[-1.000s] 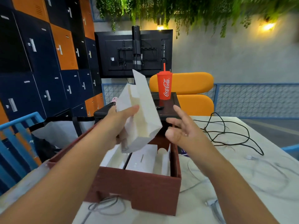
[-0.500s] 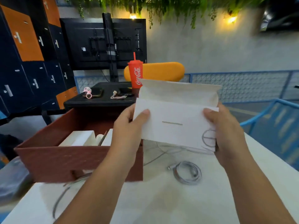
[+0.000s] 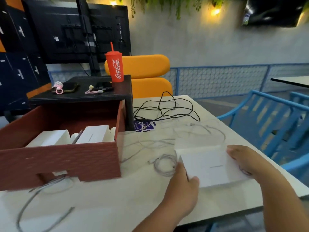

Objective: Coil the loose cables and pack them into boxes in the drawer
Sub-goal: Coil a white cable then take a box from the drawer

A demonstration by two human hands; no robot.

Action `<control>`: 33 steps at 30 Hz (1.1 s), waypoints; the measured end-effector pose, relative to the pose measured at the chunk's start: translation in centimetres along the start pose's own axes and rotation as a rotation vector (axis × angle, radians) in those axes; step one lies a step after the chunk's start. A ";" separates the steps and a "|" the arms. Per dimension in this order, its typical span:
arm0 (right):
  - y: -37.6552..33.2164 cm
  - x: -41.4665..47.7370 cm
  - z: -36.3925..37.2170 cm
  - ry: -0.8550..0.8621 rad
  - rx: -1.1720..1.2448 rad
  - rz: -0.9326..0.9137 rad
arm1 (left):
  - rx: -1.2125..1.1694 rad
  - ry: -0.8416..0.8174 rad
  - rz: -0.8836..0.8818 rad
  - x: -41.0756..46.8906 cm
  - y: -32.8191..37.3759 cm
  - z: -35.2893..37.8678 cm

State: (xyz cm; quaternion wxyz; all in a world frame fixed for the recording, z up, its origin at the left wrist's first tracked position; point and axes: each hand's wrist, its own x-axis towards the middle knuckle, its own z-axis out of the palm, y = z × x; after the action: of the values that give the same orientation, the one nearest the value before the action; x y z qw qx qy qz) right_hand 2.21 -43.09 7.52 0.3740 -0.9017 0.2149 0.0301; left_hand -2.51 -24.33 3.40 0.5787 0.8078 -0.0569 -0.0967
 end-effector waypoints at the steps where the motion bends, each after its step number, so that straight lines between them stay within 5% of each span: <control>1: 0.3 0.2 0.2 0.000 -0.031 0.011 | 0.024 -0.014 -0.017 0.1 -0.2 0.4; 13: 1.1 1.8 2.5 0.151 -0.384 -0.048 | 0.051 -0.103 -0.014 0.5 -0.5 -1.8; 20: -5.0 0.4 2.9 0.341 -0.240 -0.311 | 0.027 0.223 0.320 -2.0 2.9 -10.6; 26: -14.4 -0.1 6.5 0.202 -0.096 -0.689 | 0.517 0.603 0.521 -3.3 2.8 -19.2; 33: -23.8 1.5 12.2 -0.007 -0.079 -0.854 | 0.959 0.584 0.331 -3.1 -2.2 -23.6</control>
State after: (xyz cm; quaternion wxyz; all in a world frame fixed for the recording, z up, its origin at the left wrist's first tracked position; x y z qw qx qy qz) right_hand 14.63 -20.35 14.18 0.3186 -0.9233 -0.1806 -0.1161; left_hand -0.32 -1.22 8.97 0.1477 0.9530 -0.0581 0.2582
